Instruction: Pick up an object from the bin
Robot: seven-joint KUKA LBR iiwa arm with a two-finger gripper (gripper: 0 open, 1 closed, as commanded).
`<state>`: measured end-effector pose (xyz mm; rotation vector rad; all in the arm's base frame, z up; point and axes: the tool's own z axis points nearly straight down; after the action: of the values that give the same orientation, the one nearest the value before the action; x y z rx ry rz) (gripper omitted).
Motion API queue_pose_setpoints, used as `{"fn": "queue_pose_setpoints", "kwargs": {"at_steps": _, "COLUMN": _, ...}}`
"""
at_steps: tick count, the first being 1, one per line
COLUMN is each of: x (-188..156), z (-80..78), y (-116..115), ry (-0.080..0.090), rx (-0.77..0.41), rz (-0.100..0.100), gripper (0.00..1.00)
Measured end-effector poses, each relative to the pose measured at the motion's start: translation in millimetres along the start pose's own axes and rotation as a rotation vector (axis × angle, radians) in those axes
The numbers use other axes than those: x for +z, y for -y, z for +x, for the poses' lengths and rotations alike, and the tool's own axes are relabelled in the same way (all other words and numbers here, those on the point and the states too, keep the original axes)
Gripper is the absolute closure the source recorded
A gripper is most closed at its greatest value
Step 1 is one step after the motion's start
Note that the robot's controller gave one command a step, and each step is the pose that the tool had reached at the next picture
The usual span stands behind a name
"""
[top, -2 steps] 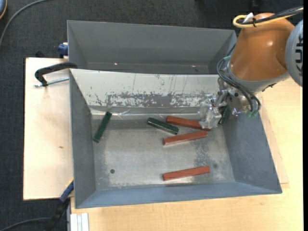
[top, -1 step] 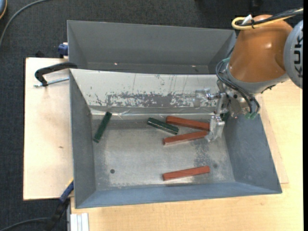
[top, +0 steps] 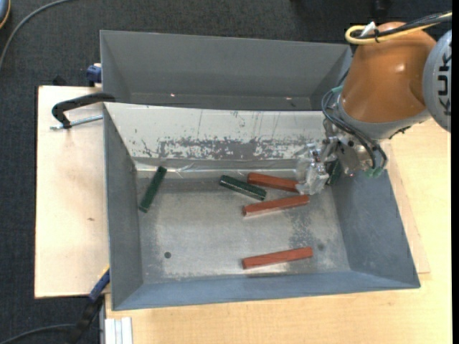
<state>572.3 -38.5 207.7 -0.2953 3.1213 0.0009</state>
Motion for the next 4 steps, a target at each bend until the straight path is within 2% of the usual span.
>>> {"fn": "queue_pose_setpoints", "kwargs": {"at_steps": 1, "x": 0, "z": 0.0, "y": 0, "ry": 0.0, "rx": 0.0, "rz": 0.0, "gripper": 0.0}}
{"fn": "queue_pose_setpoints", "kwargs": {"at_steps": 2, "x": 140, "z": -28.4, "y": -24, "ry": -0.004, "rx": 0.106, "rz": -0.002, "gripper": 0.0}}
{"fn": "queue_pose_setpoints", "kwargs": {"at_steps": 3, "x": 132, "z": -32.2, "y": -23, "ry": 0.008, "rx": 0.105, "rz": 0.001, "gripper": 1.0}}
{"fn": "queue_pose_setpoints", "kwargs": {"at_steps": 4, "x": 40, "z": -37.1, "y": -25, "ry": 0.007, "rx": -0.139, "rz": 0.002, "gripper": 1.0}}
